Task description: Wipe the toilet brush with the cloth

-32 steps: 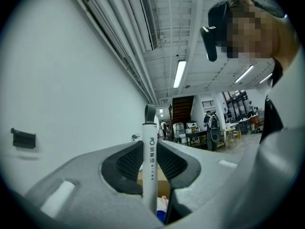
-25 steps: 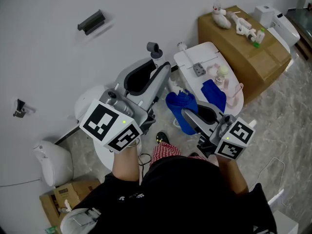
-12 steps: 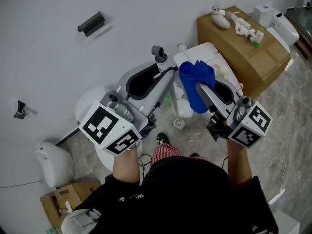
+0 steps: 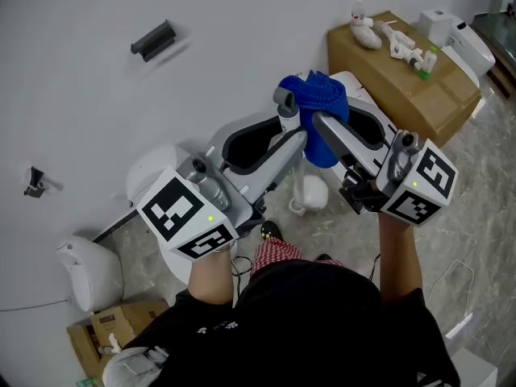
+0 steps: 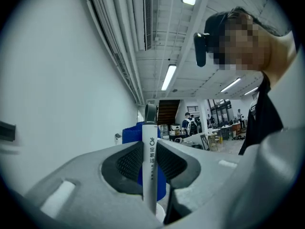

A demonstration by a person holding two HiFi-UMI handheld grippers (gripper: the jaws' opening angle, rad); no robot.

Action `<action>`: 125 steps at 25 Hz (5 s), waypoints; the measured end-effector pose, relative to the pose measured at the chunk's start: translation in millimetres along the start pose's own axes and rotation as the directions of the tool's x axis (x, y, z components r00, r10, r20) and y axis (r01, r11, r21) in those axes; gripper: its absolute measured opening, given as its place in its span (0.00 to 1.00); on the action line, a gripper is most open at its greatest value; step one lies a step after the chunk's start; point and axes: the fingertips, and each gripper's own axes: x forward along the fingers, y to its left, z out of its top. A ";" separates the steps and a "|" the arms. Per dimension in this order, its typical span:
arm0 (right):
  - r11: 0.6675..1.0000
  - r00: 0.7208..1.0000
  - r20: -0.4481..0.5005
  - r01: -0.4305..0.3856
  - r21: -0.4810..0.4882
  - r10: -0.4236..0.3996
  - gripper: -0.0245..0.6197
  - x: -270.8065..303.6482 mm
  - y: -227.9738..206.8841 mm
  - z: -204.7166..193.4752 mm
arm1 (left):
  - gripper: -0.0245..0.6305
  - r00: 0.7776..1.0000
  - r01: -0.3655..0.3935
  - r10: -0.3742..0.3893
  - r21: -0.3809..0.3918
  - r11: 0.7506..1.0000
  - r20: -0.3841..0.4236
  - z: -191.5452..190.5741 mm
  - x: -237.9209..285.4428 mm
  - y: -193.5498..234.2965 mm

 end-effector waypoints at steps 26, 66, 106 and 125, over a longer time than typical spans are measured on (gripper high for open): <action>0.983 0.985 -0.007 -0.172 0.065 0.173 0.14 10.3 31.9 -12.6 | 0.18 0.995 0.073 -0.070 -0.033 0.997 0.067 12.6 -16.3 -7.3; 0.967 0.980 -0.036 -0.188 0.171 0.196 0.14 2.5 30.3 -39.4 | 0.18 0.995 0.046 -0.043 -0.031 0.998 0.088 19.5 -18.7 -6.5; 0.932 0.968 -0.048 -0.224 0.284 0.247 0.14 -0.1 26.2 -76.3 | 0.18 0.994 0.019 -0.018 -0.008 1.000 0.105 19.1 -23.8 -3.0; 0.936 0.984 -0.069 -0.132 0.326 0.163 0.14 -15.9 3.9 -90.6 | 0.18 0.991 0.064 -0.062 -0.008 0.998 0.116 30.5 -5.7 -2.2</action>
